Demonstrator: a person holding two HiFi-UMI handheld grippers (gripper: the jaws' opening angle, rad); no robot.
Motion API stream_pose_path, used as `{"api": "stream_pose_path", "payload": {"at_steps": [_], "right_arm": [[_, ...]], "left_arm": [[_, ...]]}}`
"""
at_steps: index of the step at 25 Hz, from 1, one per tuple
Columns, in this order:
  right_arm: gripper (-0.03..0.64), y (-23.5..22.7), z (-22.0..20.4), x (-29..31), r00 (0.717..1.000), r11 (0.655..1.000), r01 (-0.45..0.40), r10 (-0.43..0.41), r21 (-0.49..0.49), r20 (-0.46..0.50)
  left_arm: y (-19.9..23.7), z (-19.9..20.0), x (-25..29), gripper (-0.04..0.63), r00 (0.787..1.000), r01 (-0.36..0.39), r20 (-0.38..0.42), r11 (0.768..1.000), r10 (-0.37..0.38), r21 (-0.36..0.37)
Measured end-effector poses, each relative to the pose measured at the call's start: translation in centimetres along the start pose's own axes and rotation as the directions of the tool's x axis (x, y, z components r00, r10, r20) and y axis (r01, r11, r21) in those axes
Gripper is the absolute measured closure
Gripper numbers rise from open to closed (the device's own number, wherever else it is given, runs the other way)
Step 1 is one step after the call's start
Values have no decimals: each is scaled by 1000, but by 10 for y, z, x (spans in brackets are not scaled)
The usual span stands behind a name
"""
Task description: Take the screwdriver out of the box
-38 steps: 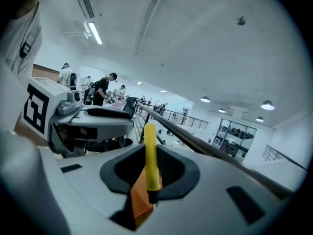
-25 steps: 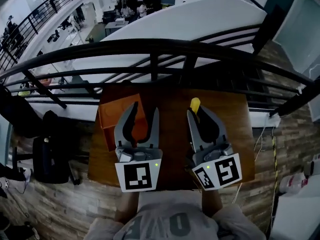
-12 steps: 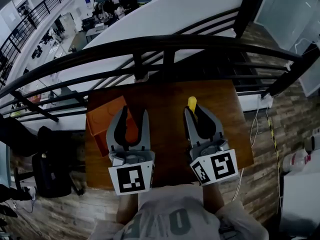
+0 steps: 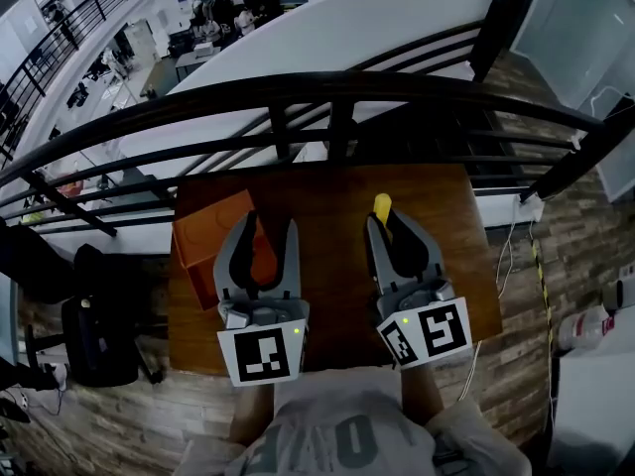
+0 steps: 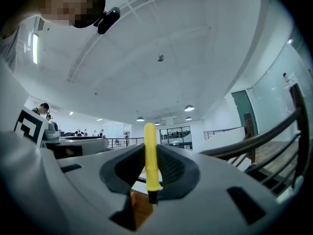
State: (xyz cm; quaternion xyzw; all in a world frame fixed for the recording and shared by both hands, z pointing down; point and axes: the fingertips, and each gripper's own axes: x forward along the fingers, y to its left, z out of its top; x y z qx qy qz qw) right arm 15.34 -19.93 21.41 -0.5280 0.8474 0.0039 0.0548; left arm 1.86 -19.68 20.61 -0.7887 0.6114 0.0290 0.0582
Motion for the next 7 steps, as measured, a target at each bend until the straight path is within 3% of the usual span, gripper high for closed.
{"api": "stream_pose_path", "payload": {"at_steps": [7], "right_arm": [[534,-1,2,2,1000,1000,-6,6,-2,-2]], "left_arm": [[-1,3,3,433,1000,5,5,1000,-5,-3]]}}
